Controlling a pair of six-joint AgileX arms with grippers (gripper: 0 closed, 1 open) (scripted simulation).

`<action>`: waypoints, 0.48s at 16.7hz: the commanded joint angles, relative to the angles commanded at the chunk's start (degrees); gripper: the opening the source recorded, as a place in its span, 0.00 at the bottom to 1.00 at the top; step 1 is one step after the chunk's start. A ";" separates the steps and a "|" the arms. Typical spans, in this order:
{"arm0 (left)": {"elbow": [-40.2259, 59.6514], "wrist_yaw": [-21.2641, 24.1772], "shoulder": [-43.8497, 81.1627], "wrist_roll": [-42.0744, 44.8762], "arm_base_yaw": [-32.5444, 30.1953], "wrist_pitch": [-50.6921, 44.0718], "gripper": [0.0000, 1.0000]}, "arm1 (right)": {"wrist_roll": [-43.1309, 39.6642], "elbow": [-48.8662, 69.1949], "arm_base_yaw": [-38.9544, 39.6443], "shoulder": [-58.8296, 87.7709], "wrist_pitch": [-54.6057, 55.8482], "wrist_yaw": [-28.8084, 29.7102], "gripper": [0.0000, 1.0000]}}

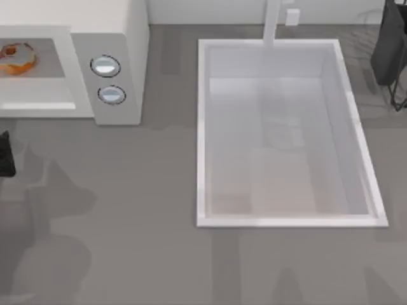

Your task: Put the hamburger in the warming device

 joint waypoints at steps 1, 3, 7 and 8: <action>0.61 -0.04 -1.52 -0.01 0.00 -1.91 1.00 | 0.00 0.00 0.00 0.00 0.00 0.00 1.00; 2.24 -0.14 -5.38 -0.05 0.03 -7.54 1.00 | 0.00 0.00 0.00 0.00 0.00 0.00 1.00; 6.08 -0.30 -14.51 -0.14 0.06 -22.34 1.00 | 0.00 0.00 0.00 0.00 0.00 0.00 1.00; 6.96 -0.31 -16.62 -0.15 0.04 -25.29 1.00 | 0.00 0.00 0.00 0.00 0.00 0.00 1.00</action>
